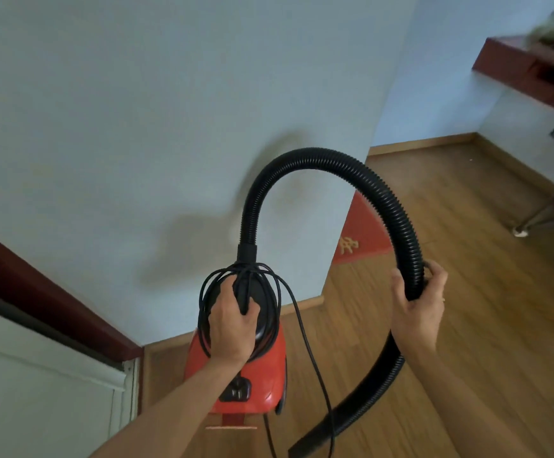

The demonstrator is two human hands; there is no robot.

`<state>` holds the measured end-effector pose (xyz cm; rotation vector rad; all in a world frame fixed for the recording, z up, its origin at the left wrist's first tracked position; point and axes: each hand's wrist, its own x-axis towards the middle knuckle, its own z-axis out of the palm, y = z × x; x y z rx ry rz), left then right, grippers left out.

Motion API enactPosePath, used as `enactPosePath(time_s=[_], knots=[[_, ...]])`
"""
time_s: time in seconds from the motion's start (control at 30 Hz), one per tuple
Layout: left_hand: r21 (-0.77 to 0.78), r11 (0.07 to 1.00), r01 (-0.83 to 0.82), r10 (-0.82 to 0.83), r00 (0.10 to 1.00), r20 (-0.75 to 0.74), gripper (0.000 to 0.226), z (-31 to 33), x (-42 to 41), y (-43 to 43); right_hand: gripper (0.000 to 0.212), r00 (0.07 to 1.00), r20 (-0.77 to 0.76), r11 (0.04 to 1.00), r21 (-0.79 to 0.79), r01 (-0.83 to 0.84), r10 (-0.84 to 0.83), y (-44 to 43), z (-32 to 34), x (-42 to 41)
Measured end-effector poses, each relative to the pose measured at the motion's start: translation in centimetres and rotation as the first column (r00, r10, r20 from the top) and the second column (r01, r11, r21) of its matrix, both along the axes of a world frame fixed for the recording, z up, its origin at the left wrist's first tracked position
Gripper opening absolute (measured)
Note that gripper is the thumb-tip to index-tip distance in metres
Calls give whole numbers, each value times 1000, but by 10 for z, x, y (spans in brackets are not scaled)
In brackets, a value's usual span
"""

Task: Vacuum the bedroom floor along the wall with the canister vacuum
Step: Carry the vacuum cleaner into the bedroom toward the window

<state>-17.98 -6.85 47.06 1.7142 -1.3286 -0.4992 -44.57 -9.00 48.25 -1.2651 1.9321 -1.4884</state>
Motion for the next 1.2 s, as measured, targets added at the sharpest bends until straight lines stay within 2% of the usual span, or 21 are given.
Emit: enactPosePath(time_s=[0.23,0.4,0.63,0.83,1.2], knots=[[-60,987,148,-150,989,-15,36,90,-86,-25,43,987,-42,985,-80,152,-155,5,103,-92],[-86,960,268,-271,963,-19,34,161,-164,-44,44,955,-17,950,-102,294,-298,25,169,-160],[-163,863,478,-488,872,-28,28,250,-278,-52,38,872,-4,862,-151,483,-489,78,254,-247],[-226,729,646,-668,744,-28,28,299,-367,-47,37,742,-40,735,-187,652,-669,136,299,-301],[-243,431,869,-899,436,-38,33,344,-489,-14,35,370,-56,371,-267,889,-927,238,357,-335]])
